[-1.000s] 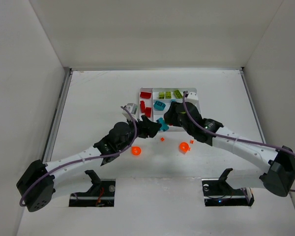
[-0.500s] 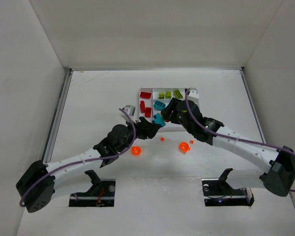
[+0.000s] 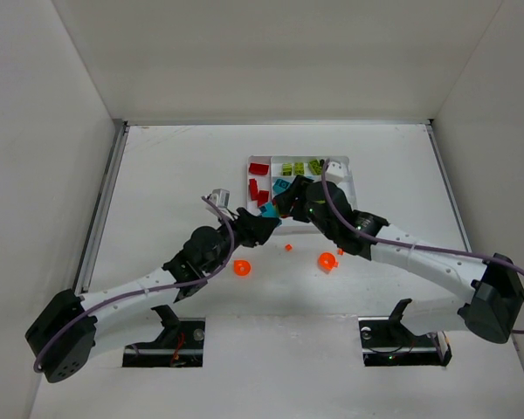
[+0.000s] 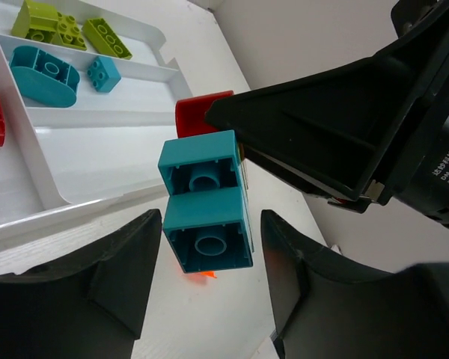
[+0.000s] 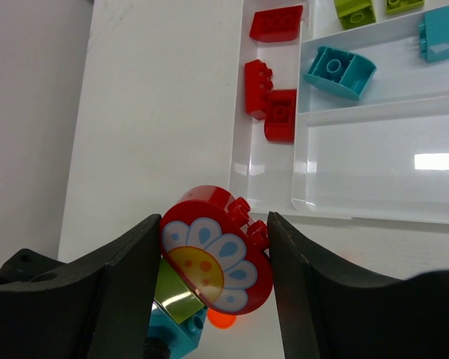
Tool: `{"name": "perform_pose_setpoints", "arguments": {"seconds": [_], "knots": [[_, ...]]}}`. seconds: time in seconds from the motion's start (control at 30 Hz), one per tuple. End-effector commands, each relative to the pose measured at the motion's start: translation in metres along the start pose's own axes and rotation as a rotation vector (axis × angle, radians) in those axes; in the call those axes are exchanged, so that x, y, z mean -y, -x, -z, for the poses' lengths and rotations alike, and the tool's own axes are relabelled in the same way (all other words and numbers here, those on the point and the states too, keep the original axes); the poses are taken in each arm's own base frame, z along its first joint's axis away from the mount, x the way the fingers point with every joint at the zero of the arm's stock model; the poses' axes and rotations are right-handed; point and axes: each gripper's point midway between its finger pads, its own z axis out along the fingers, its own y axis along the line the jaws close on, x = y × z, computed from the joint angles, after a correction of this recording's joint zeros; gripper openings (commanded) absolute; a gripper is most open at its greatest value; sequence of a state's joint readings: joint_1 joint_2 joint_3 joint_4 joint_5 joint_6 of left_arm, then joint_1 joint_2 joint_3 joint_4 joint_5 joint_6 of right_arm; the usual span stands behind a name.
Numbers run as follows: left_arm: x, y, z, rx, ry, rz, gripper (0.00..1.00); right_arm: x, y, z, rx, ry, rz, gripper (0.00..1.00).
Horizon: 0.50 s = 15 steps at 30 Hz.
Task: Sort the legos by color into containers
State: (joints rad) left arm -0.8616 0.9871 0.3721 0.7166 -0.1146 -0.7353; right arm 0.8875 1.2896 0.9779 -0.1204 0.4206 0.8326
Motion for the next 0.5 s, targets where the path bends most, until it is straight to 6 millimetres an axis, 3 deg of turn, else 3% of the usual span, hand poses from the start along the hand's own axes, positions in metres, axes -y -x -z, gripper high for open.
{"name": "perform_pose_setpoints", "arguments": {"seconds": [0.0, 0.1, 0.3, 0.47], "knots": [[0.0149, 0.0237, 0.003, 0.092, -0.06, 0.03, 0.48, -0.024, 0.0138, 0.0029, 0.056, 0.079, -0.062, 0.38], [0.016, 0.0248, 0.0033, 0.099, -0.067, 0.032, 0.34, -0.0231, 0.011, 0.0024, 0.054, 0.08, -0.072, 0.38], [0.0159, 0.0249, 0.0044, 0.104, -0.072, 0.033, 0.19, -0.02, 0.005, 0.0024, 0.048, 0.08, -0.08, 0.39], [0.0177, 0.0302, 0.0082, 0.122, -0.085, 0.043, 0.17, -0.0215, 0.0118, 0.0119, 0.074, 0.124, -0.078, 0.63]]}}
